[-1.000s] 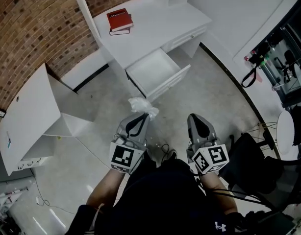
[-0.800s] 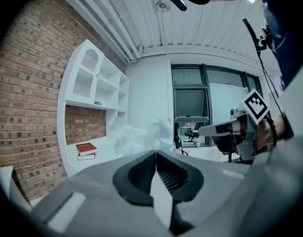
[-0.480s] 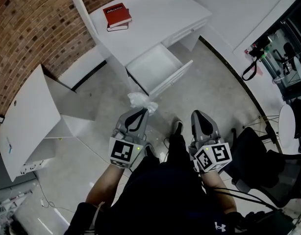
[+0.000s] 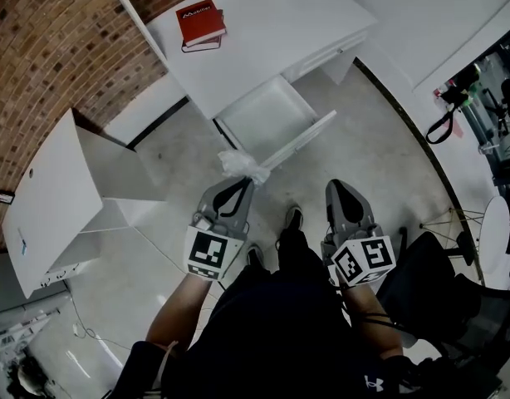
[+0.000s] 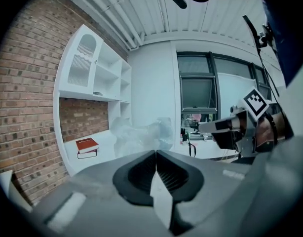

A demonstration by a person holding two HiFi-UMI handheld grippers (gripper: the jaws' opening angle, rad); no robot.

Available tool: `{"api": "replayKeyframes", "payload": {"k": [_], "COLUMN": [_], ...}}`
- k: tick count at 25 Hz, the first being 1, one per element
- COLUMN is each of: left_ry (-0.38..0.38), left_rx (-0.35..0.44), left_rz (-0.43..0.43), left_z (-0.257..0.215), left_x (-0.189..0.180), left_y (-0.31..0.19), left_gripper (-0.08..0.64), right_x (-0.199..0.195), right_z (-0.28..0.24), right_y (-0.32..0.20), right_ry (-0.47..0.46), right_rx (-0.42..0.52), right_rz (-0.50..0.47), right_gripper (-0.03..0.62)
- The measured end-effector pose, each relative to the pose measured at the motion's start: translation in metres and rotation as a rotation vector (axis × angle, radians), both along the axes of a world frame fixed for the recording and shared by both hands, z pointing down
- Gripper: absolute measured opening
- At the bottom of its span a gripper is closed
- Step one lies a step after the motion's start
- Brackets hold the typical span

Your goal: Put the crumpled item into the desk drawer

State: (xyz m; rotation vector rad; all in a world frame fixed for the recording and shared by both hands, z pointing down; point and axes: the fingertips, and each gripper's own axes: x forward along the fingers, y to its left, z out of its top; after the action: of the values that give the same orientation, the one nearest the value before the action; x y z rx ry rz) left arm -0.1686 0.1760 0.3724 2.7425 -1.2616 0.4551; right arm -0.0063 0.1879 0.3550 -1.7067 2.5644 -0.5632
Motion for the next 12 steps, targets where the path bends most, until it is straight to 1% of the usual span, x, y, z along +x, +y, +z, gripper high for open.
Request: {"api": "replayKeyframes", "payload": {"k": [2,7,12], "left_ry": [-0.005,-0.045,-0.062], "left_rx": [-0.009,0.005,-0.011], "left_rz": [-0.019,-0.037,-0.074], "left_z": [0.001,0.001,0.007], "left_x": [0.008,0.032,0.047], "left_y": [-0.017,-0.055,-0.079], "left_gripper": [0.006,0.006,0.006], "right_x": [0.008,0.036,0.053], "right_z": [0.001,-0.002,0.002], "right_y": [-0.020,-0.069,-0.100], "right_ry": [-0.008,-0.020,-0.041], "right_rx": [-0.001,0.006,0.000], "right_rz": [-0.023,-0.053,-0.083], "right_gripper": [0.002,0.003,0.002]}}
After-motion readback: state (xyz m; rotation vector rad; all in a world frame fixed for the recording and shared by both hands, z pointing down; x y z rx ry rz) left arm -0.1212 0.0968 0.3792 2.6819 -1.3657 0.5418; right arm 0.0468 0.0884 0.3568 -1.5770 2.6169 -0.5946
